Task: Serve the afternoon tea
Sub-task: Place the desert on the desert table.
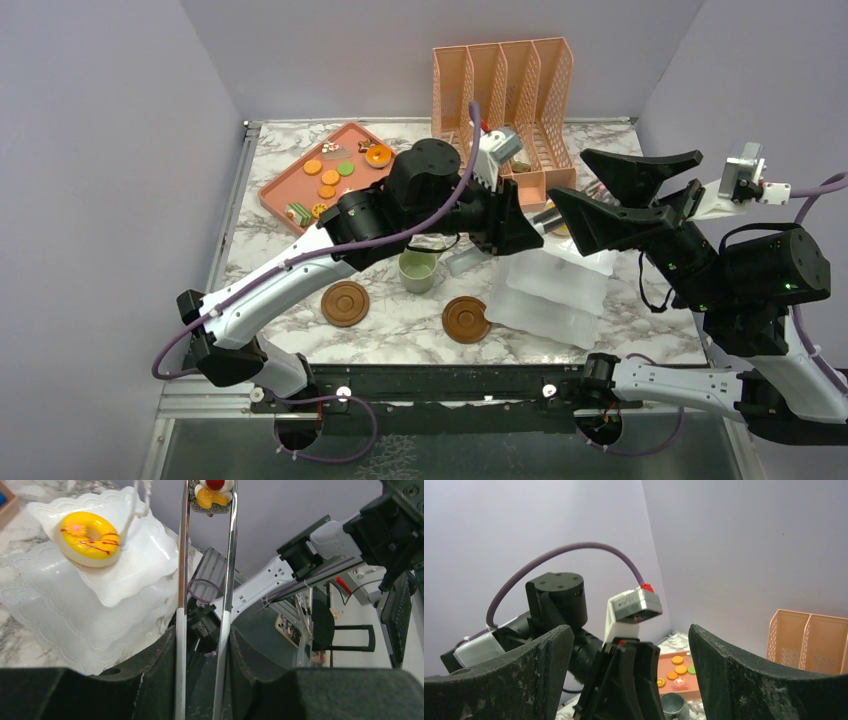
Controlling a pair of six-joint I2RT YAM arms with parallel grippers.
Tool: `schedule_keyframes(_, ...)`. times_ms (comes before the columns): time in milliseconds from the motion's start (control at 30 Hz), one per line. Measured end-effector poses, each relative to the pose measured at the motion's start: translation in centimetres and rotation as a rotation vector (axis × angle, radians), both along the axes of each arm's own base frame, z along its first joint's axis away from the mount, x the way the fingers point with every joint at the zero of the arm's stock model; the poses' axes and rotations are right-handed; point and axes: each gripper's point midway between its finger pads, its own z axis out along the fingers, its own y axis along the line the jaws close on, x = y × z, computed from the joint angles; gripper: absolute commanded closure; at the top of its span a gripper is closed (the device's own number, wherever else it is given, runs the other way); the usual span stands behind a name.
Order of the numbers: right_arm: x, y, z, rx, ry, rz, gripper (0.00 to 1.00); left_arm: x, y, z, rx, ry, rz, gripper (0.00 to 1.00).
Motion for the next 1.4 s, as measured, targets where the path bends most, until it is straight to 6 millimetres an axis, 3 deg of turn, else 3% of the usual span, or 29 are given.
schedule_keyframes(133,-0.3,-0.4,0.7,0.018,-0.007,0.005,0.10,-1.6,-0.9,-0.4,0.010,-0.003,-0.029,0.78)
schedule_keyframes(367,-0.4,-0.6,0.9,0.027,-0.007,0.007,0.10,-1.4,-1.8,-1.5,0.035,-0.008,0.007,0.78)
schedule_keyframes(700,-0.4,-0.6,0.9,0.029,-0.005,0.008,0.10,-1.8,-5.6,-6.7,0.149,0.008,0.014,0.77)
schedule_keyframes(1133,-0.8,-1.5,1.2,0.051,-0.015,0.008,0.10,-1.0,-6.6,-8.8,0.200,0.001,0.070,0.74)
schedule_keyframes(1400,-0.8,-1.5,0.9,0.049,-0.014,0.007,0.10,-0.1,-5.9,-10.0,0.254,-0.004,0.131,0.71)
